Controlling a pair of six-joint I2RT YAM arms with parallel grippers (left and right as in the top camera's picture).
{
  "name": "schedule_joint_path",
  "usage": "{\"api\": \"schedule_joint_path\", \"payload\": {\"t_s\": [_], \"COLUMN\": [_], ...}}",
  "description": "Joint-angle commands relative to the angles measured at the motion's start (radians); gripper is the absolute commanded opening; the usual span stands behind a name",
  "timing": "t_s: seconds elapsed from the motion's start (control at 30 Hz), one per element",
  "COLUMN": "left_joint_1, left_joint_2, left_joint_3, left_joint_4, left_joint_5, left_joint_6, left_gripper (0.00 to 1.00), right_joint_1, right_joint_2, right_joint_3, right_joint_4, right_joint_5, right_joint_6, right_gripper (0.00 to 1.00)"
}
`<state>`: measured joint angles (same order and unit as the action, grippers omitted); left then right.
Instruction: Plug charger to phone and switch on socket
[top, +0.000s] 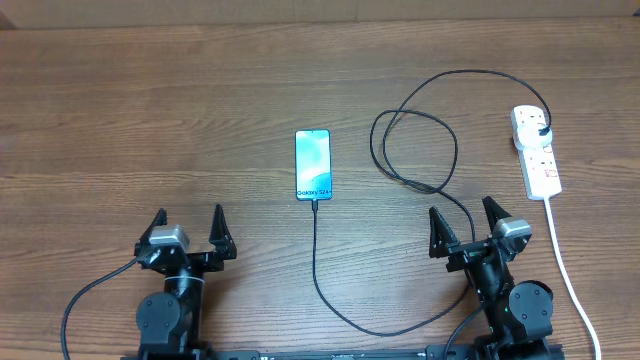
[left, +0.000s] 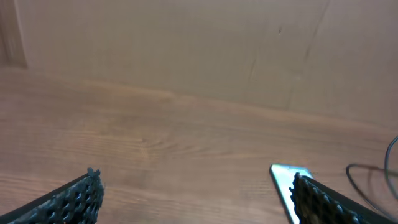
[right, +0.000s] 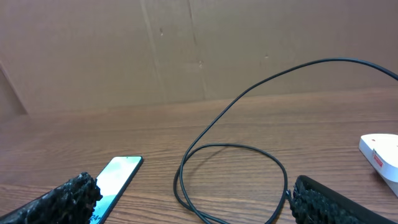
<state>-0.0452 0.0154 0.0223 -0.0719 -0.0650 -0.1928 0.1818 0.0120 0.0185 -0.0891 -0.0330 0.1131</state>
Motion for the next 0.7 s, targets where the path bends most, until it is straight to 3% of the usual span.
{"api": "schedule_joint_path", "payload": {"t_s": [0.0, 0.2, 0.33, 0.67], "left_joint_1": [0.010, 0.030, 0.032, 0.032], "left_joint_2": [-0.013, -0.013, -0.013, -0.011], "left_joint_3": [-0.019, -0.019, -0.018, -0.018], "left_joint_4": [-0.001, -0.001, 0.001, 0.001], "left_joint_5": [-0.018, -0.011, -0.012, -0.012], "left_joint_6": [-0.003, 0.015, 0.090, 0.092], "left_gripper": [0.99, 1.00, 0.99, 1.00], "right_joint_1": [-0.007, -0.007, -0.007, -0.007], "right_joint_2": [-0.009, -0.009, -0.009, -0.009], "right_joint_3": [-0.011, -0.011, -0.011, -0.011], "right_joint_4": [0.006, 0.006, 0.006, 0.006], "right_joint_5": [0.014, 0.014, 0.014, 0.014], "right_joint_6": [0.011, 0.011, 0.011, 0.011], "right_gripper": [1.00, 1.00, 1.00, 1.00]}}
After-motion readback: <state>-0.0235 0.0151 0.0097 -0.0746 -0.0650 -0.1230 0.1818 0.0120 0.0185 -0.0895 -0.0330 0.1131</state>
